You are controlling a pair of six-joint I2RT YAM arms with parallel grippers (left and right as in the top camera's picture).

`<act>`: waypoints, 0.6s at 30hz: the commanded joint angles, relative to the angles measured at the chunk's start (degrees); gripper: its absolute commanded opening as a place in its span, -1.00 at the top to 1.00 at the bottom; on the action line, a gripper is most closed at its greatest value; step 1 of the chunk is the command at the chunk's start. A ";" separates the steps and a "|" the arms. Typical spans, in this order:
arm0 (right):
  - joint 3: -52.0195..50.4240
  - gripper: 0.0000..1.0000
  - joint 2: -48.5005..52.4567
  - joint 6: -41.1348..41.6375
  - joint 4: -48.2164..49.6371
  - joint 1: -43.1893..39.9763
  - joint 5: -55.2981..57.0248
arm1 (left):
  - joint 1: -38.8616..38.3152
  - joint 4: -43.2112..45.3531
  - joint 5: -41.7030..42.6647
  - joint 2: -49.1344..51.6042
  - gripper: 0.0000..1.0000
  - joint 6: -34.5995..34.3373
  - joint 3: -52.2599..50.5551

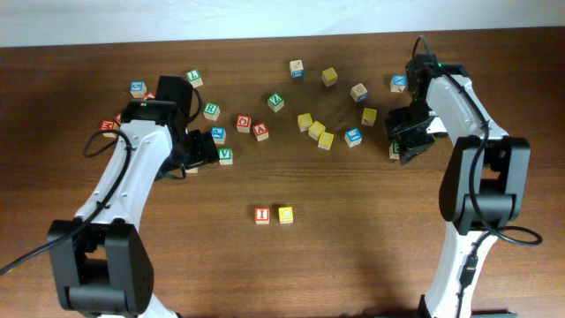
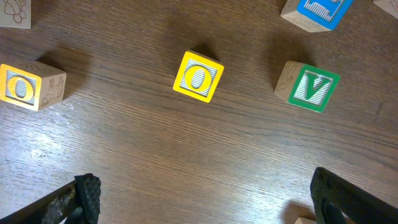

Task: Spell out ICRA
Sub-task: 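Grasp the green R block with the right gripper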

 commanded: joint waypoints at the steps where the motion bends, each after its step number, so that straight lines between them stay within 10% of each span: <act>1: 0.22 -0.10 0.63 0.57 0.59 -0.09 4.00 | 0.17 -0.07 -0.87 0.61 -0.98 -0.55 0.31; 18: -2.43 -0.07 0.63 3.65 2.69 1.84 3.21 | 0.17 -0.07 -0.85 0.61 -0.98 -0.55 0.31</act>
